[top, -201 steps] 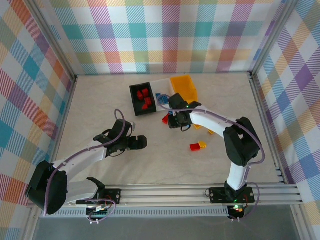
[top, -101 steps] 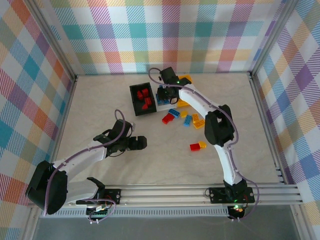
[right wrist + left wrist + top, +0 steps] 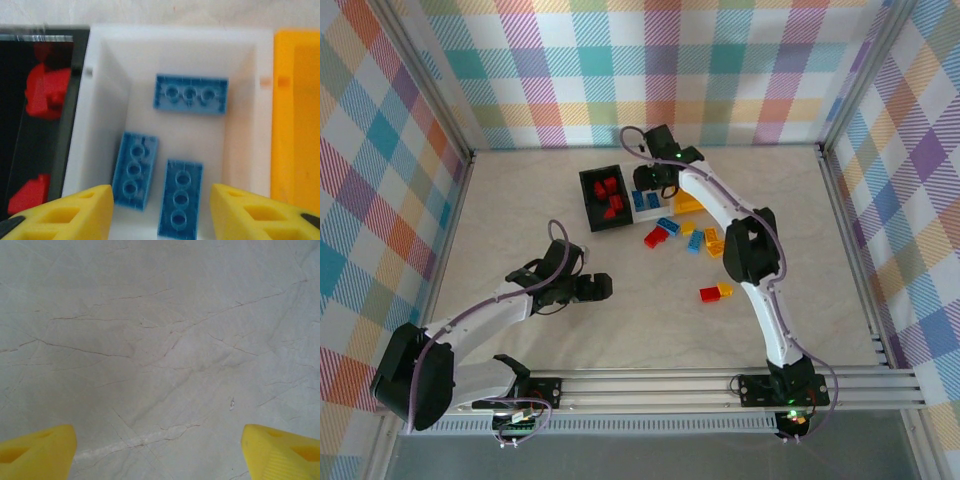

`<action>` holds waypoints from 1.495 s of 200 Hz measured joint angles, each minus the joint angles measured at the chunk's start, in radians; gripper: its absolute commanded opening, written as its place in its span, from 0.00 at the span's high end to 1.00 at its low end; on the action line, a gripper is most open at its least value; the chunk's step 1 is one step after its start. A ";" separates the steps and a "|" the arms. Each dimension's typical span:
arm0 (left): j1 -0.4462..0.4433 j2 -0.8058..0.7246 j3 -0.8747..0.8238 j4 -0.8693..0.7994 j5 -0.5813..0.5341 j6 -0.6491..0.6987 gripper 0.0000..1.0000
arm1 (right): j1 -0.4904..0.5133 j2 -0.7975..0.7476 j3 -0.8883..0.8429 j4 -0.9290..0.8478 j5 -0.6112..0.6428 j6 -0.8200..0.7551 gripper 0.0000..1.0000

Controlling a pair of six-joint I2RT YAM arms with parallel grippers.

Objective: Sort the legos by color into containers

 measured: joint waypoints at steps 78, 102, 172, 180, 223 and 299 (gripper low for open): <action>-0.002 0.062 0.000 0.065 0.029 -0.027 0.14 | 0.000 -0.616 -0.800 0.043 0.011 0.088 0.31; -0.013 0.078 0.000 0.082 0.034 -0.035 0.14 | -0.001 -0.603 -0.904 0.054 0.008 0.118 0.29; -0.027 0.077 0.015 0.077 0.030 -0.045 0.14 | -0.017 -0.483 -0.921 0.119 0.017 0.173 0.29; -0.027 0.077 0.015 0.071 0.030 -0.045 0.14 | -0.022 -0.471 -0.921 0.122 0.021 0.174 0.29; -0.027 0.077 0.015 0.064 0.019 -0.045 0.14 | -0.048 -0.441 -0.918 0.122 0.045 0.185 0.29; -0.027 0.077 0.015 0.061 0.003 -0.041 0.13 | -0.063 -0.351 -0.836 0.127 0.066 0.196 0.47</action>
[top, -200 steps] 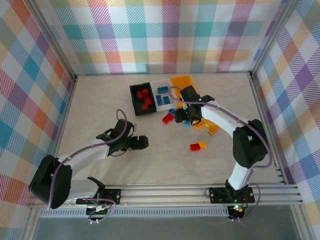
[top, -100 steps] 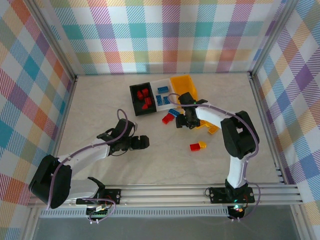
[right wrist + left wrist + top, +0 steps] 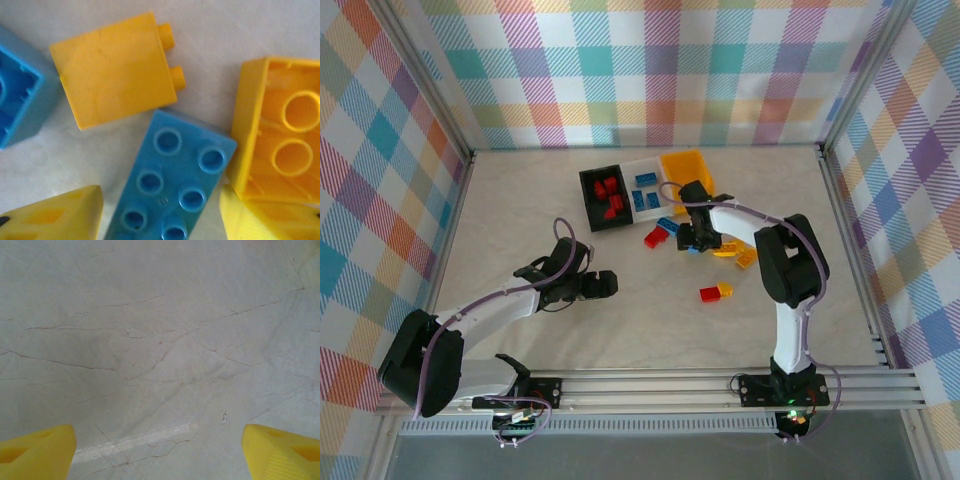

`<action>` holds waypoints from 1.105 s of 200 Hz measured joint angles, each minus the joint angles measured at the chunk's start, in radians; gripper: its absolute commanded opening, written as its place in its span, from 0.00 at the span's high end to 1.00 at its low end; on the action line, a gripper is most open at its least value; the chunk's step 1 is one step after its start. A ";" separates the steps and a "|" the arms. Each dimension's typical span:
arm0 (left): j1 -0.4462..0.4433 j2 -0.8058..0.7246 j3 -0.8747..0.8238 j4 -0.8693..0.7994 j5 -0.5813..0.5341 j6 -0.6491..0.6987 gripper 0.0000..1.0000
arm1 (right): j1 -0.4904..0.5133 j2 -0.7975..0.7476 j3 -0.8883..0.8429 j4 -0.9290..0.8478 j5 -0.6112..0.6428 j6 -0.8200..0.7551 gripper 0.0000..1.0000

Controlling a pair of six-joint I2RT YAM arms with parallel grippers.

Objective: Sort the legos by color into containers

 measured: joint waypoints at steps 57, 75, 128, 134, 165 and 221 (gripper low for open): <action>0.000 0.000 0.000 -0.001 -0.006 0.008 0.13 | -0.009 -0.001 -0.003 0.016 0.012 0.006 0.68; 0.000 0.000 0.000 0.000 -0.006 0.008 0.13 | -0.007 -0.038 -0.053 0.031 -0.008 0.008 0.69; 0.000 0.001 0.000 0.005 -0.003 0.006 0.13 | 0.030 -0.218 -0.113 0.035 -0.084 0.006 0.69; 0.000 0.001 0.000 0.008 -0.003 0.006 0.14 | 0.033 -0.224 -0.096 0.034 -0.093 0.005 0.69; 0.000 0.001 -0.002 0.019 -0.002 -0.005 0.14 | 0.036 -0.182 0.082 0.023 -0.130 -0.011 0.69; 0.000 0.000 -0.003 0.020 -0.003 -0.008 0.13 | 0.036 0.117 0.535 0.010 -0.171 -0.081 0.69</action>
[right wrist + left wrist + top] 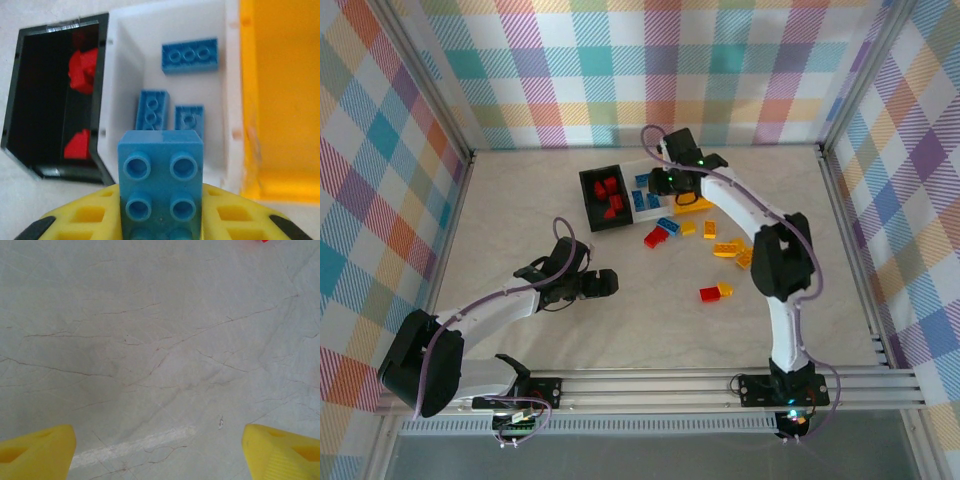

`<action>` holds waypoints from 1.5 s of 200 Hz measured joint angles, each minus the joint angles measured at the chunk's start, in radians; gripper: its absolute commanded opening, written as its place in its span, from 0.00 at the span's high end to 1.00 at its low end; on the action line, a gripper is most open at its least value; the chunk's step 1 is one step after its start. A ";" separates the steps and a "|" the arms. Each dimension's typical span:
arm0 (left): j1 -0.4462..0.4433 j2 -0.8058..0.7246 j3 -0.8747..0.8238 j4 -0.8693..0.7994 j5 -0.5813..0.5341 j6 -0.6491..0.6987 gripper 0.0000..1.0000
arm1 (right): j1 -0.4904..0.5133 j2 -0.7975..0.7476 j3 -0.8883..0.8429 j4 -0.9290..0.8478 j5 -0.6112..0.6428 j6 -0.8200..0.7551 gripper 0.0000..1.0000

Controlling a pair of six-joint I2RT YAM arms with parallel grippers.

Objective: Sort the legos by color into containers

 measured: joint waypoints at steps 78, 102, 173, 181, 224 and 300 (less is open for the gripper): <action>0.000 0.000 0.000 -0.028 -0.003 0.005 0.14 | 0.000 0.280 0.280 -0.050 -0.025 -0.027 0.48; 0.000 0.002 0.000 -0.026 -0.003 0.007 0.14 | 0.000 0.217 0.196 -0.037 -0.037 -0.047 0.45; -0.001 -0.002 -0.008 -0.018 0.005 0.007 0.14 | 0.000 -0.282 -0.389 -0.007 -0.079 -0.221 0.39; -0.001 -0.004 -0.010 -0.018 0.006 0.007 0.14 | 0.000 -0.283 -0.392 -0.009 -0.079 -0.249 0.39; -0.001 -0.025 -0.014 -0.018 0.013 -0.002 0.14 | -0.001 -0.196 -0.406 0.005 -0.067 -0.342 0.40; -0.001 -0.098 -0.026 -0.048 -0.004 0.000 0.13 | -0.008 -0.036 -0.325 0.008 -0.013 -0.369 0.38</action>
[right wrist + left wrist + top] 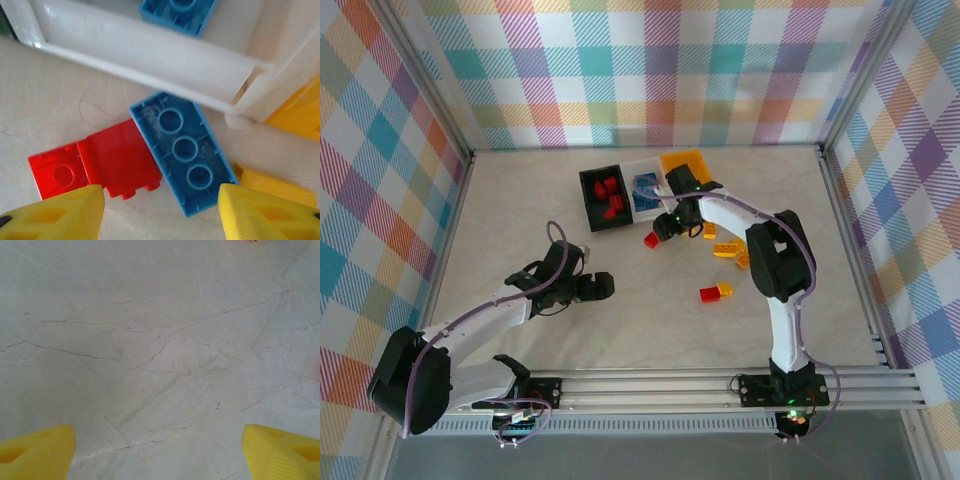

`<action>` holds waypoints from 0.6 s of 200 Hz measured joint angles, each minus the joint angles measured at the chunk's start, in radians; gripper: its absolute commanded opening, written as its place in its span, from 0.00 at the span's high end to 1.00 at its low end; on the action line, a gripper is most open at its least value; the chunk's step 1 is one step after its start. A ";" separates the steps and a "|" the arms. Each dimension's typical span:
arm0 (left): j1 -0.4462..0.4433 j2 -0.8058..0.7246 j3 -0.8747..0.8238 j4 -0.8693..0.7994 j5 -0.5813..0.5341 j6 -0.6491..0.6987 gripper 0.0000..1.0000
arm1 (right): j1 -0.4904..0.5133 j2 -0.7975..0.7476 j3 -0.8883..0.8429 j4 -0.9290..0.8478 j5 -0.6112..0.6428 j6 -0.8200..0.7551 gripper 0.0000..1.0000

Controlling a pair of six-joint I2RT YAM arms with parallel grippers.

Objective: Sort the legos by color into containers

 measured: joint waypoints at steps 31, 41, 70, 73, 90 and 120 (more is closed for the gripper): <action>0.000 0.012 0.000 0.000 -0.003 0.005 0.13 | -0.005 0.022 0.039 0.001 0.017 0.000 0.38; 0.000 0.018 0.000 0.001 -0.004 0.007 0.14 | -0.007 0.037 0.055 0.000 0.018 0.000 0.38; 0.000 0.026 0.000 0.001 -0.004 0.013 0.13 | -0.014 0.080 0.087 0.000 0.017 0.000 0.38; 0.000 0.026 0.000 0.001 -0.004 0.014 0.13 | -0.014 0.083 0.088 -0.001 0.018 0.000 0.38; 0.000 0.027 0.000 0.000 -0.006 0.018 0.13 | -0.019 0.100 0.091 -0.002 0.016 0.000 0.38; 0.000 0.026 0.000 0.000 -0.011 0.022 0.13 | -0.020 0.103 0.095 -0.001 0.006 0.009 0.41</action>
